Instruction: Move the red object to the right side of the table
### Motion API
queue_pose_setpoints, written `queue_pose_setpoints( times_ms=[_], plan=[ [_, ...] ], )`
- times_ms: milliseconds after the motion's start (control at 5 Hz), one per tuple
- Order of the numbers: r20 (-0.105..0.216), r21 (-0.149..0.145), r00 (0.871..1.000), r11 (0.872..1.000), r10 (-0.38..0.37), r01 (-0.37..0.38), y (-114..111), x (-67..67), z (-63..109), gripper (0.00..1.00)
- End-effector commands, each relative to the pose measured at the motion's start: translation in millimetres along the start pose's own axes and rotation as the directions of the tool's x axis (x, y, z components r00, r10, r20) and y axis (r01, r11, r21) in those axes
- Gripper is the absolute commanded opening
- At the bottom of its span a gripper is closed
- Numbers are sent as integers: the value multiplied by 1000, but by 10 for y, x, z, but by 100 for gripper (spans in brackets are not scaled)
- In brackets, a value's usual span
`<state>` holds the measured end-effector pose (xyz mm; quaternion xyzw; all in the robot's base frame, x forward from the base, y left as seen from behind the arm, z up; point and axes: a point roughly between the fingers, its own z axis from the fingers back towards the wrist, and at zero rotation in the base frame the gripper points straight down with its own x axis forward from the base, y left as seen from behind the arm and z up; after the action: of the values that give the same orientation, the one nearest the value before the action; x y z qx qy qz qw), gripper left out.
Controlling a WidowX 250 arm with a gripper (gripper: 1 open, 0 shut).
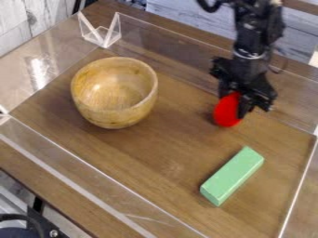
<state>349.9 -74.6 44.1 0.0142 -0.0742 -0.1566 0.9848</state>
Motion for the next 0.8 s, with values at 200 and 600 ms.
queue_pose_setpoints(
  times_ms=[200,600],
  plan=[
    [65,-9,998,1000,3,-3,-103,239,136,100],
    [66,19,998,1000,-4,3,-127,281,393,100]
  ],
)
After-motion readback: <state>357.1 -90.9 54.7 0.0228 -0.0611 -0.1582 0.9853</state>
